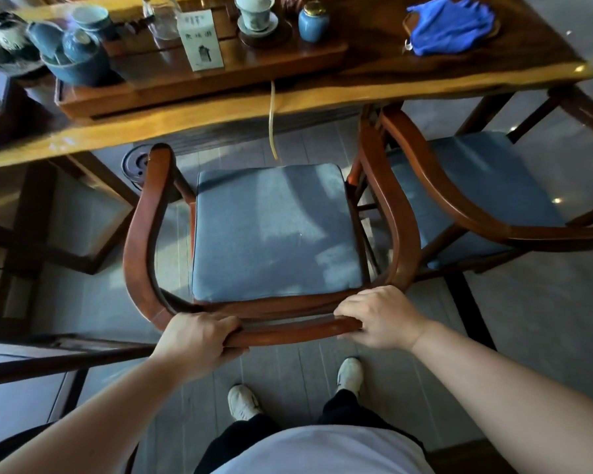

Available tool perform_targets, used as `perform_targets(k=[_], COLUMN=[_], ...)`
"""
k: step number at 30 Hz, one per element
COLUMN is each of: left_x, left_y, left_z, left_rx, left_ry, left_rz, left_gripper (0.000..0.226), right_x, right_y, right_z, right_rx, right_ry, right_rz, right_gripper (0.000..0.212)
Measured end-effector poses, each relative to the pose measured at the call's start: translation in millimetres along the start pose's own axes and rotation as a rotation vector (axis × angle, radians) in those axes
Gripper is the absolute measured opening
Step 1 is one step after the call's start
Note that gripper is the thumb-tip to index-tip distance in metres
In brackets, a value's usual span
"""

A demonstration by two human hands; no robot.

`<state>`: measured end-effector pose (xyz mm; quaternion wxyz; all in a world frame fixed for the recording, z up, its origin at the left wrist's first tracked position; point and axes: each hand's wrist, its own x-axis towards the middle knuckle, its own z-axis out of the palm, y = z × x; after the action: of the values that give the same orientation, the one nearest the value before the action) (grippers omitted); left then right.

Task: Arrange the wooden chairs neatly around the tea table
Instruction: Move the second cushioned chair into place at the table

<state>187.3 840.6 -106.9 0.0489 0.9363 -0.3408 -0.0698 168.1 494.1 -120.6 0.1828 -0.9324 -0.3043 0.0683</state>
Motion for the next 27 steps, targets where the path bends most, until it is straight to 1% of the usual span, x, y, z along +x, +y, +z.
perform_targets(k=[4, 8, 10, 16, 21, 24, 27], left_x=[23.8, 53.6, 61.3, 61.8, 55.1, 54.7, 55.0], left_y=[19.1, 35.9, 38.3, 37.2, 37.0, 35.5, 35.6], left_z=[-0.3, -0.2, 1.2, 7.3, 10.7, 11.6, 13.8], left_rx=[0.012, 0.007, 0.007, 0.045, 0.013, -0.009, -0.038], left_ry=[0.016, 0.057, 0.062, 0.037, 0.012, 0.024, 0.006], left_rz=[-0.052, -0.067, -0.064, -0.071, -0.027, 0.004, -0.013], left_gripper=[0.035, 0.04, 0.04, 0.042, 0.04, 0.037, 0.043], right_x=[1.8, 5.3, 6.7, 2.2, -9.1, -13.2, -14.8], right_y=[25.6, 51.3, 56.4, 54.9, 50.9, 50.8, 53.1], right_z=[-15.5, -33.6, -37.9, -32.6, -23.6, -20.1, -20.0], right_rx=[-0.013, 0.035, 0.051, 0.068, 0.059, 0.047, 0.062], right_ry=[-0.028, -0.021, -0.03, -0.023, -0.014, -0.009, -0.008], right_rz=[0.045, 0.149, 0.169, 0.171, 0.161, 0.158, 0.145], right_gripper=[0.028, 0.031, 0.03, 0.029, 0.033, 0.036, 0.036])
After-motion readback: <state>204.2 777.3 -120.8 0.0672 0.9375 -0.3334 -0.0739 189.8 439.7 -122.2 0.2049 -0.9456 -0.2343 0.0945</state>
